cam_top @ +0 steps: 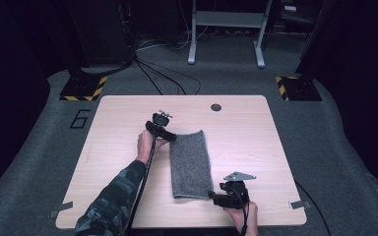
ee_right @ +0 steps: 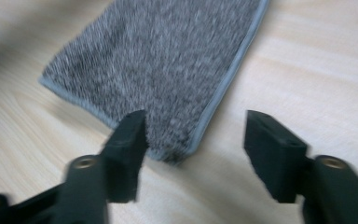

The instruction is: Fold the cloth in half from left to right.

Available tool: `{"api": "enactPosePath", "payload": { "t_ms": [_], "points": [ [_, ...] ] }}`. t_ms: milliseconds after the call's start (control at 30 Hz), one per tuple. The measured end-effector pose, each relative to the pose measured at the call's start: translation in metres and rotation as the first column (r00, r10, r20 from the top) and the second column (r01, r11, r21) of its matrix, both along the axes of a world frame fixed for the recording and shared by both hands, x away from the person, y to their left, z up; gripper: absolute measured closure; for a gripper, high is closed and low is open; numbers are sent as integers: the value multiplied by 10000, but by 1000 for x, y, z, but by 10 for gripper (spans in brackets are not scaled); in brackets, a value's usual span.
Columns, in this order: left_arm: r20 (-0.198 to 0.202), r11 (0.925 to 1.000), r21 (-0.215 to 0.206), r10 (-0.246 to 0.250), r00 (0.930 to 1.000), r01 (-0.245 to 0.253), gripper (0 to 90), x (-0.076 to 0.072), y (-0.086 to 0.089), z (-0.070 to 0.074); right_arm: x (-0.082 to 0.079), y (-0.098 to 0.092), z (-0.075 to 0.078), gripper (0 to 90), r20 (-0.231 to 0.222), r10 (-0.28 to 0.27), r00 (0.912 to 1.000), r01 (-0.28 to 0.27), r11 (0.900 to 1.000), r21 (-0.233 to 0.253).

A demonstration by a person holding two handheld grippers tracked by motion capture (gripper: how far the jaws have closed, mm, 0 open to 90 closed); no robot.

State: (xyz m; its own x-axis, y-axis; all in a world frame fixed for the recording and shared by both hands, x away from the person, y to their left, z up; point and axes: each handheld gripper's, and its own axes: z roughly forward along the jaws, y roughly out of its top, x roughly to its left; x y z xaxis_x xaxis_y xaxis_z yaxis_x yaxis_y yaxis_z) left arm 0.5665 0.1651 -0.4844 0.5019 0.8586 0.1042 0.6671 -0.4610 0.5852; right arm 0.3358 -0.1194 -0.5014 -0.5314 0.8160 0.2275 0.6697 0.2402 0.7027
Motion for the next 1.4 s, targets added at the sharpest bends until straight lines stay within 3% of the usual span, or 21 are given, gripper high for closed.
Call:
{"api": "enactPosePath", "payload": {
  "t_ms": [167,300,367,433,667,800,1067,1300,1333,1400],
  "points": [
    [-213,9987,-30,-519,9984,518,145,-21,-3,3,15,-8,8,327,290,-305,9991,299,9994,194],
    [-559,9970,320,-688,9961,706,151,-31,-5,-9,34,1,6,247,481,-134,9988,169,9972,-724],
    [-640,9971,302,-672,9957,692,150,-30,-3,-12,37,3,5,229,429,-125,9990,161,9963,-849],
    [-708,9977,267,-597,9957,618,149,-28,-2,-17,43,6,1,213,428,-96,9990,152,9911,-1323],
    [-588,9981,237,-557,9967,571,127,-17,-5,-19,42,19,-11,150,136,-274,9995,294,9842,-1749],
    [-487,9983,-58,-589,9971,587,144,-23,-4,-13,39,22,-14,145,131,-333,9994,352,9820,-1856],
    [-269,9918,-554,-1171,9928,1154,145,-69,0,-8,37,15,-15,134,114,-200,9997,216,9874,-1570],
    [-411,9798,-849,-1852,9818,1813,144,-122,-1,-11,33,14,-15,137,19,-176,9998,177,9859,-1661],
    [-431,9750,-938,-2062,9776,2015,142,-137,0,-12,32,15,-15,137,13,-177,9998,177,9857,-1679],
    [-460,9727,-906,-2186,9747,2139,143,-145,-1,-13,31,15,-15,137,7,-127,9999,126,9854,-1701]
  ]
}}
